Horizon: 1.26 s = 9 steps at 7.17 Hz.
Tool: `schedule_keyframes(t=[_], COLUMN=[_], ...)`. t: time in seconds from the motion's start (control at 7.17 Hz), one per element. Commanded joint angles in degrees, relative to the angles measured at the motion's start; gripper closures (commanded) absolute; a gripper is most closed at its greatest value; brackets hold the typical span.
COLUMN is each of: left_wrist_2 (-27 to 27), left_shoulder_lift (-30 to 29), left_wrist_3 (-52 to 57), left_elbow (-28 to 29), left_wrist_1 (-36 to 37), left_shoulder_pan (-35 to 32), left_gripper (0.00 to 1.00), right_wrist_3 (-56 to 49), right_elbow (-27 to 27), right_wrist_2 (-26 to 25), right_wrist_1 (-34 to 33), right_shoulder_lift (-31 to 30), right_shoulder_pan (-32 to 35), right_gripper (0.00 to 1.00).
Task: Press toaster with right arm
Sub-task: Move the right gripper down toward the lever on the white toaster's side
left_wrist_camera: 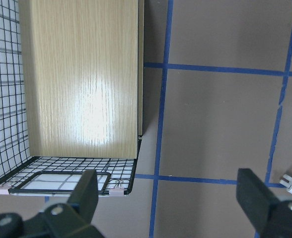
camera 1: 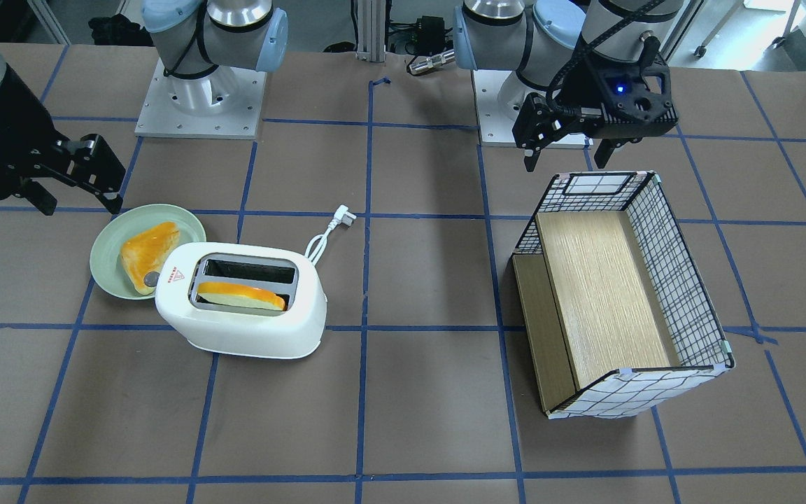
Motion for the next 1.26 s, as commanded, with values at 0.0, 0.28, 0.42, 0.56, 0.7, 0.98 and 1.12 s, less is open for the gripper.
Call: schedule_keyframes(t=[0.0, 0.28, 0.42, 0.56, 0.7, 0.98, 1.12], left_wrist_2=[0.0, 0.0, 0.0, 0.0, 0.0, 0.0, 0.0], left_shoulder_lift=[0.0, -0.09, 0.0, 0.0, 0.0, 0.0, -0.09], left_wrist_3=[0.0, 0.0, 0.0, 0.0, 0.0, 0.0, 0.0], left_elbow=[0.0, 0.0, 0.0, 0.0, 0.0, 0.0, 0.0], left_wrist_1=[-0.03, 0.06, 0.06, 0.06, 0.06, 0.06, 0.06], left_shoulder_pan=[0.0, 0.0, 0.0, 0.0, 0.0, 0.0, 0.0], left_gripper=[0.0, 0.0, 0.0, 0.0, 0.0, 0.0, 0.0], right_wrist_3=[-3.3, -10.77, -10.79, -10.71, -10.79, -11.32, -13.23], right_elbow=[0.82, 2.05, 3.63, 5.12, 6.27, 7.42, 7.68], right_wrist_2=[0.94, 8.29, 9.37, 11.21, 14.36, 18.51, 18.52], right_wrist_1=[-0.07, 0.1, 0.27, 0.1, 0.01, -0.34, -0.51], right_shoulder_lift=[1.81, 5.49, 5.95, 6.04, 6.04, 7.09, 7.44], right_shoulder_pan=[-1.7, -6.42, -7.15, -7.15, -7.24, -7.33, -7.5], right_gripper=[0.73, 0.82, 0.85, 0.9, 0.93, 0.95, 0.96])
